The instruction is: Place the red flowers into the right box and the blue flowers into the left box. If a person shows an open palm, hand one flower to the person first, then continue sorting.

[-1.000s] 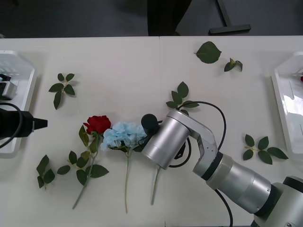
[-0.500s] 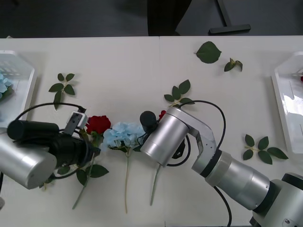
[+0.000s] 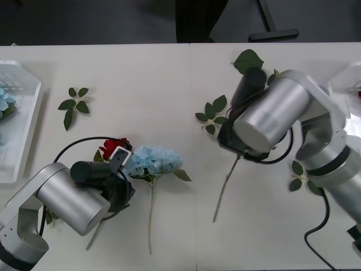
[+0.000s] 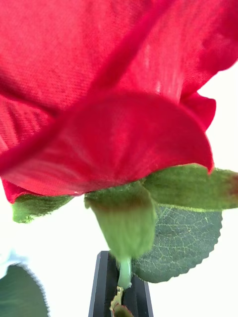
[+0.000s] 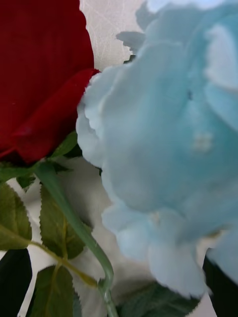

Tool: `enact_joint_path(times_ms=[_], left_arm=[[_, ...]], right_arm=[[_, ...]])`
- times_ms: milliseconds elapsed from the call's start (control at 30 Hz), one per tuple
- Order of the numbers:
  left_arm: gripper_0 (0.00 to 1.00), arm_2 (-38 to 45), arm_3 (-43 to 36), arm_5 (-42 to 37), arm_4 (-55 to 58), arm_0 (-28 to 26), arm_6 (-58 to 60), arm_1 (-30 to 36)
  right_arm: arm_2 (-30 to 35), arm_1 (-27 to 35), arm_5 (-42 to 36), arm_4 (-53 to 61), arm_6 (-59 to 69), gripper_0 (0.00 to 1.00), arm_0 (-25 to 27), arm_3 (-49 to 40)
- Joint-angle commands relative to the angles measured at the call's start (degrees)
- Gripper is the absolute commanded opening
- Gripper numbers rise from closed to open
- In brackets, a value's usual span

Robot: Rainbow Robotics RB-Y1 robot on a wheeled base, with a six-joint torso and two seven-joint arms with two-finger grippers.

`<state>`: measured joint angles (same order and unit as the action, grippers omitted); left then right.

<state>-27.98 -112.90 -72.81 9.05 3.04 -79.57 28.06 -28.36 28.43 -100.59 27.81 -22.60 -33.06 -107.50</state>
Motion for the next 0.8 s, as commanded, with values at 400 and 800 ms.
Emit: enact_joint_path(times_ms=[400, 800], left_arm=[[0.67, -0.32, 5.06, 4.34, -2.11, 2.58, 0.47, -2.57], [0.0, -0.32, 5.14, 4.78, -6.5, 2.58, 0.9, -2.57]], right_arm=[[20.98, 12.96, 4.09, -12.87, -64.06, 0.0, -5.17, 17.24], [20.98, 13.58, 31.16, -24.65, -76.1, 0.0, -17.48, 57.32]])
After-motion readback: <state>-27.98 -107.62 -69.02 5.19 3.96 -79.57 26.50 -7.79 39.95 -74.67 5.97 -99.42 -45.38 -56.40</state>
